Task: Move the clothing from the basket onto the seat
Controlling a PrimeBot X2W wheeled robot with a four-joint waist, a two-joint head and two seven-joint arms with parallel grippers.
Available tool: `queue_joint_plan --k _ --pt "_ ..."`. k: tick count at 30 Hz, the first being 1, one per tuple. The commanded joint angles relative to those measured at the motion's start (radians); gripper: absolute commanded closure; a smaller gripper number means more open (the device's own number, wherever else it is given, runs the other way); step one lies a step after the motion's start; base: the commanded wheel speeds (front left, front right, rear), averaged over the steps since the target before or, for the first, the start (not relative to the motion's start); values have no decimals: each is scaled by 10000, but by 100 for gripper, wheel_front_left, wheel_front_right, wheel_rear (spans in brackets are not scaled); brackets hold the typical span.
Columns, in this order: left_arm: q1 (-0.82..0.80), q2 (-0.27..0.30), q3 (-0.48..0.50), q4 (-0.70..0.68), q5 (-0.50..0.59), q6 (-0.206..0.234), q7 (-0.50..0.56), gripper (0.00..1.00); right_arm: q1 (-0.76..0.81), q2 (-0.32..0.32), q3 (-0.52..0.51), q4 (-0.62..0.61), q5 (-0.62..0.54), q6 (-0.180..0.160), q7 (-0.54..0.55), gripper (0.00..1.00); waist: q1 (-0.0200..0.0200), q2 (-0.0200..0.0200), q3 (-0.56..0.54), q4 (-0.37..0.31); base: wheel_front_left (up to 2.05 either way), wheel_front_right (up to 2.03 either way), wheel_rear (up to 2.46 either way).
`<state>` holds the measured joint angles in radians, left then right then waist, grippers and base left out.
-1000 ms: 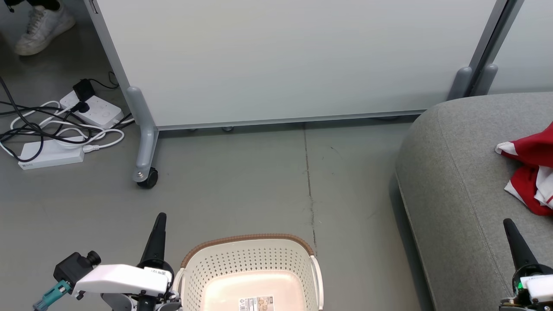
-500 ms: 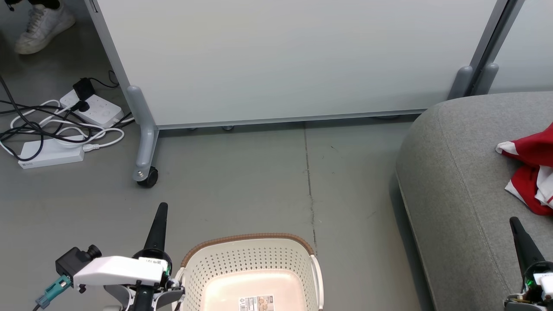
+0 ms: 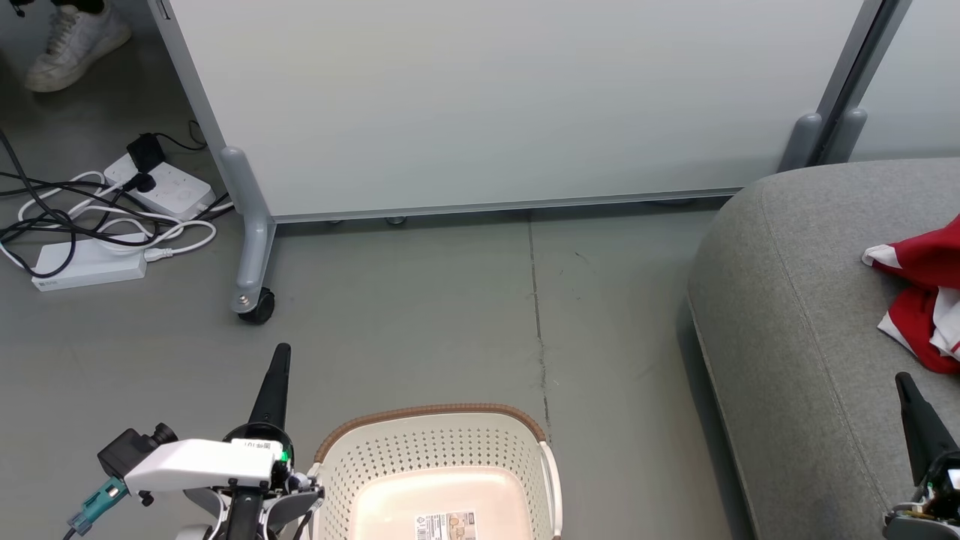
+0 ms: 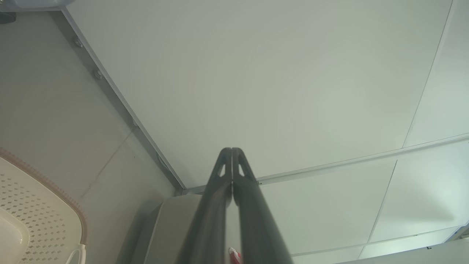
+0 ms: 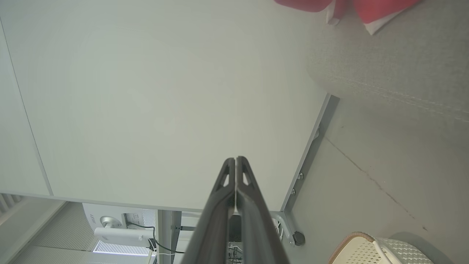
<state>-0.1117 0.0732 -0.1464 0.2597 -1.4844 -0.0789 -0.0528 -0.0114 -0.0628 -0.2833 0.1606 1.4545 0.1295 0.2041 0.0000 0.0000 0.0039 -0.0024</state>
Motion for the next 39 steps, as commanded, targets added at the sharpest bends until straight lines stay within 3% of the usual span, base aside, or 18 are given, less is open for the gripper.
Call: queue_joint_plan --k 1,24,39 --pt "-296 -17 77 11 -220 -124 53 100 -156 -41 -96 14 263 19 100 100 0 0 3 1 0 0 0" --pt "-637 -236 228 352 -1641 -565 231 100 -398 12 -527 363 1690 21 431 100 0 0 46 18 0 0 0" --pt "-624 -233 225 344 -1638 -571 210 100 -390 43 -552 351 1590 21 485 100 0 0 47 18 0 0 0"
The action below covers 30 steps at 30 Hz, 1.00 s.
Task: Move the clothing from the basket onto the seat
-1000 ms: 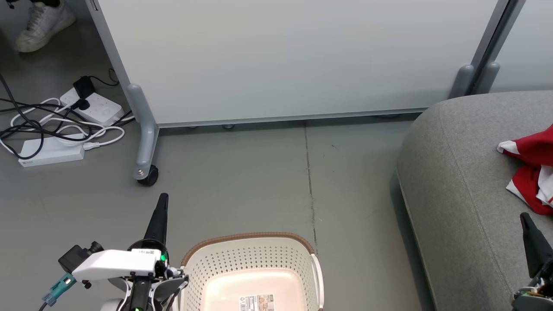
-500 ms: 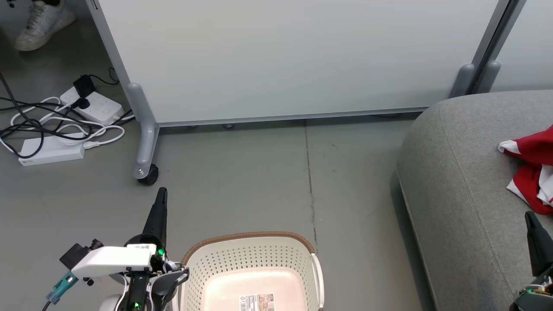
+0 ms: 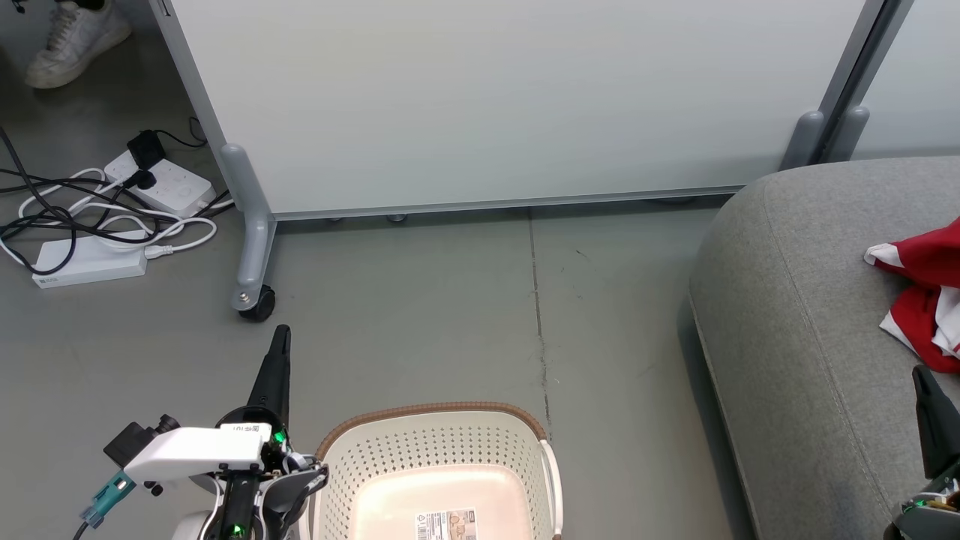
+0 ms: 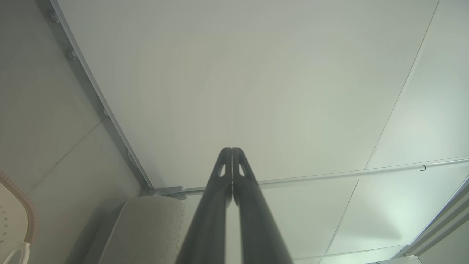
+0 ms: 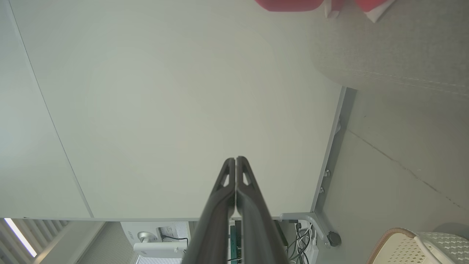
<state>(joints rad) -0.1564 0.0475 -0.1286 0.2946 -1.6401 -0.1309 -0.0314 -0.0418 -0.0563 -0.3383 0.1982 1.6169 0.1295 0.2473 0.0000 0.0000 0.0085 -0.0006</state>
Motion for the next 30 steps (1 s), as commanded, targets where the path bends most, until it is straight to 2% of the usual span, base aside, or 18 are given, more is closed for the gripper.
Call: queue_joint_plan --k 1,30 --pt "-177 24 46 -5 -82 -51 -4 100 -87 -19 -8 -24 -38 21 56 100 0 0 0 0 0 0 0" --pt "-177 24 42 -8 -85 -51 -6 100 -109 12 -63 -21 -72 21 76 100 0 0 0 0 0 0 0"
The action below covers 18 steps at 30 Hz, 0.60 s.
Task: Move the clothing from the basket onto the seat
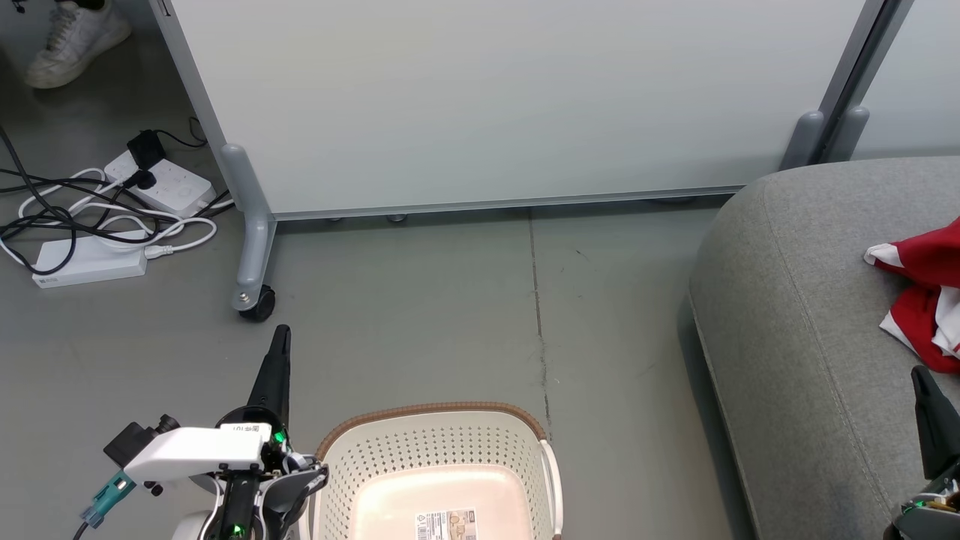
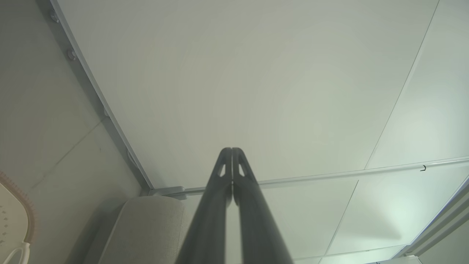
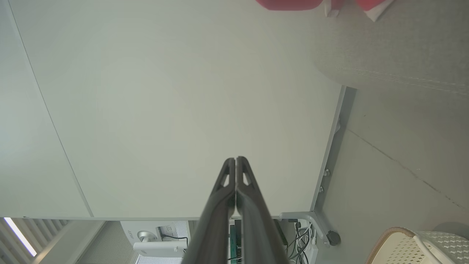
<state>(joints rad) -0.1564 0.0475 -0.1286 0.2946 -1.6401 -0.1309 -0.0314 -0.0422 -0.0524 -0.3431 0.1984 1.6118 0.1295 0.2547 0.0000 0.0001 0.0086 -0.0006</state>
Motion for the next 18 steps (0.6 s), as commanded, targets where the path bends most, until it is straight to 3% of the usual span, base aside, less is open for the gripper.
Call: queue_joint_plan --k 1,18 --pt "-177 23 42 -8 -85 -51 -6 100 -105 -27 -16 -24 -22 21 3 100 0 -1 0 0 0 0 0" --pt "-177 24 41 -9 -87 -51 -7 100 -112 -16 -35 -24 -44 21 27 100 0 -1 0 0 0 0 0"
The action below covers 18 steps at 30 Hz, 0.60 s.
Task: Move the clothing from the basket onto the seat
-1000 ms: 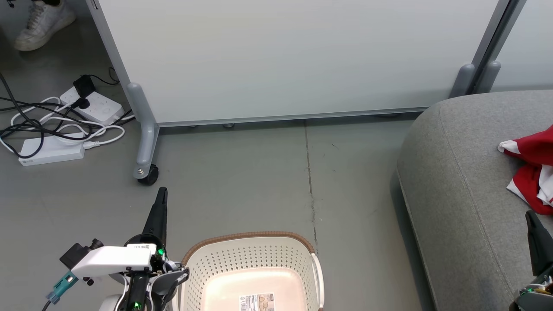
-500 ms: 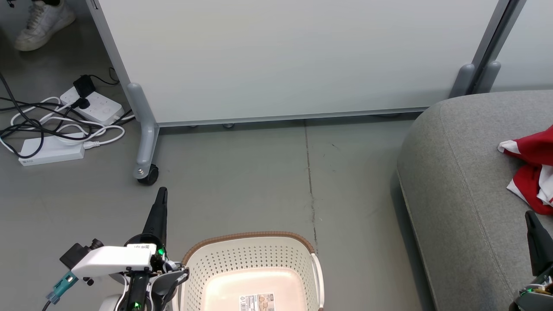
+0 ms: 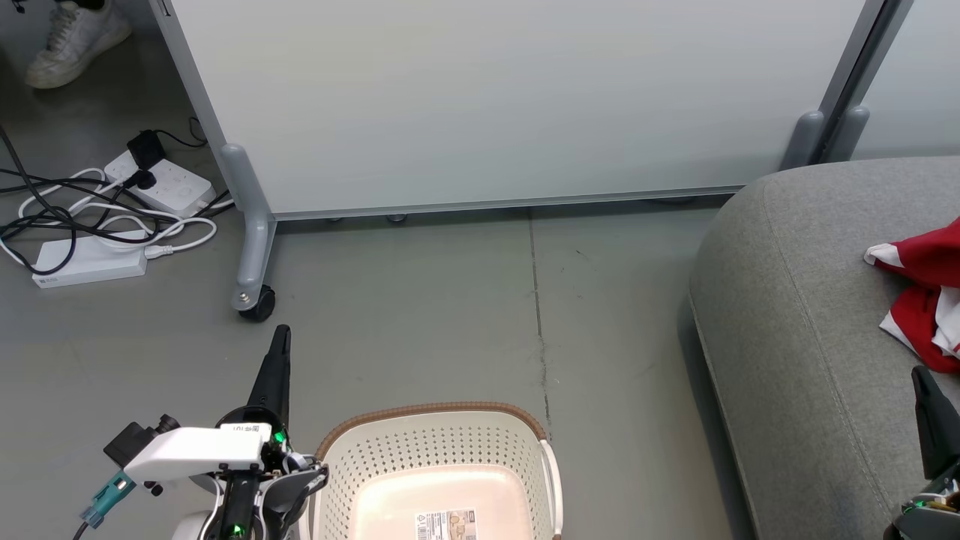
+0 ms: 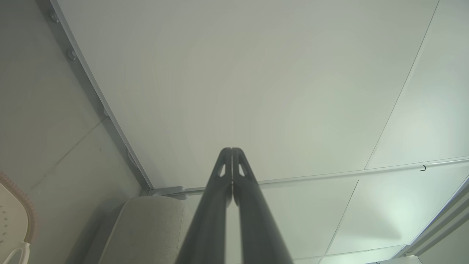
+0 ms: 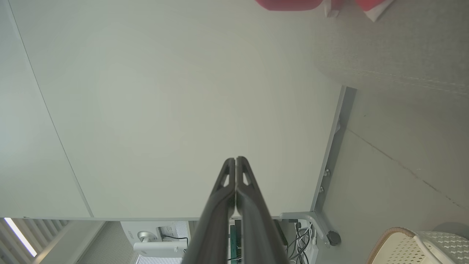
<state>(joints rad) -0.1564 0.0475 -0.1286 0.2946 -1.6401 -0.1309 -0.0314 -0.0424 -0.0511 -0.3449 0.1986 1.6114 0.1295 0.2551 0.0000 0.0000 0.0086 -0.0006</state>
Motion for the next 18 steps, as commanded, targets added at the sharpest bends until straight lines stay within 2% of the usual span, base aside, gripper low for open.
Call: queue_joint_plan --k 1,18 --pt "-177 24 41 -9 -87 -51 -9 100 -110 -30 -19 -23 -41 21 24 100 0 0 0 0 0 0 0" --pt "-178 24 40 -10 -88 -51 -8 100 -113 -23 -33 -25 -48 22 32 100 0 0 0 0 0 0 0"
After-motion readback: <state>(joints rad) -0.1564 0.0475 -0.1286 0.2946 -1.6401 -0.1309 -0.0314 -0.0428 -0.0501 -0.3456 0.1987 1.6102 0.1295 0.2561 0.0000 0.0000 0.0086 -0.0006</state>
